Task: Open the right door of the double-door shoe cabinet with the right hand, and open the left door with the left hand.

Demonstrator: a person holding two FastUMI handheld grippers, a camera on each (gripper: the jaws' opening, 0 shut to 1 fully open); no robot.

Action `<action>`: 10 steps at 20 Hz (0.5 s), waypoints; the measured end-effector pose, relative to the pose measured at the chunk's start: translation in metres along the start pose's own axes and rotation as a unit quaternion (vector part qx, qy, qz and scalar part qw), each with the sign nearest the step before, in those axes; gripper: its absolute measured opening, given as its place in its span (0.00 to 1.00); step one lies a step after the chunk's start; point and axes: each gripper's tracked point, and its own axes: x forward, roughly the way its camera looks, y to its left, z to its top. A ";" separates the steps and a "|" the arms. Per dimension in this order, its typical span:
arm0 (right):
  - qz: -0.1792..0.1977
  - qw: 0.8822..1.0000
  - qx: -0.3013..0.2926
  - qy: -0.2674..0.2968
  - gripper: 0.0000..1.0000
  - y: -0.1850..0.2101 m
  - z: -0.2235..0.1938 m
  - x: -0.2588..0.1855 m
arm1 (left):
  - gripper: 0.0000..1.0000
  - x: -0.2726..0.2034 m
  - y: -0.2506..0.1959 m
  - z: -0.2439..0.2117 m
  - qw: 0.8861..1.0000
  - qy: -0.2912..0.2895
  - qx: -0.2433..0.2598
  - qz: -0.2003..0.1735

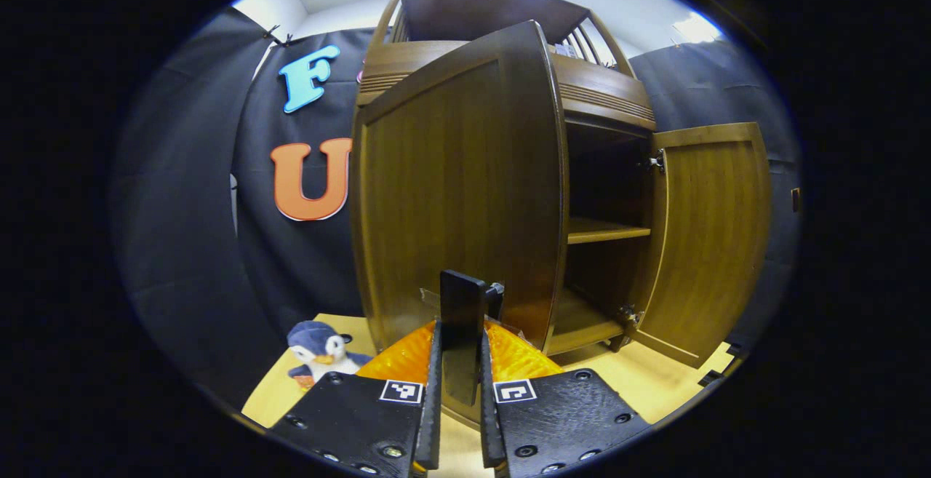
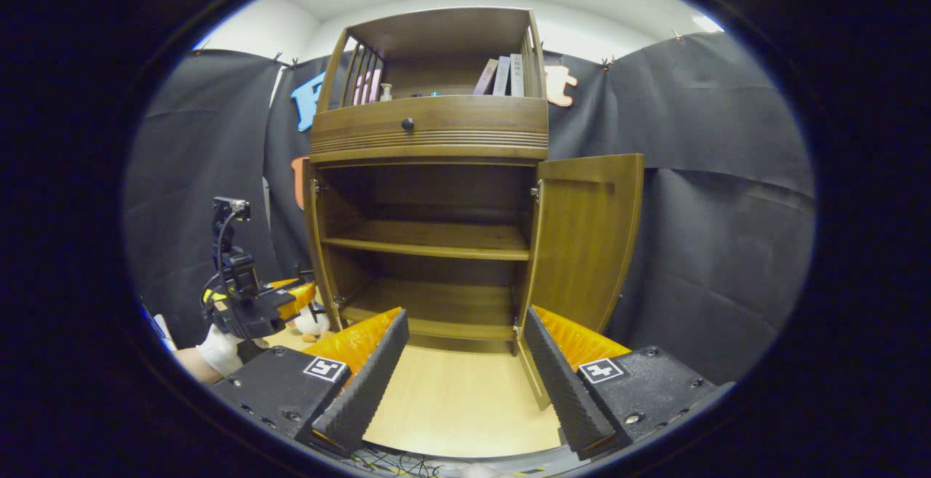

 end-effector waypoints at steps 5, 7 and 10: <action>0.022 1.000 0.002 -0.001 1.00 0.015 -0.003 -0.003 | 0.11 -0.024 0.044 -0.005 0.999 0.003 0.001 0.037; 0.027 1.000 0.002 -0.001 1.00 0.018 -0.004 -0.004 | 0.08 -0.032 0.069 -0.007 0.997 0.002 0.009 0.073; 0.031 0.999 0.006 -0.004 1.00 0.019 -0.003 -0.008 | 0.00 -0.039 0.094 -0.008 0.996 0.001 0.007 0.094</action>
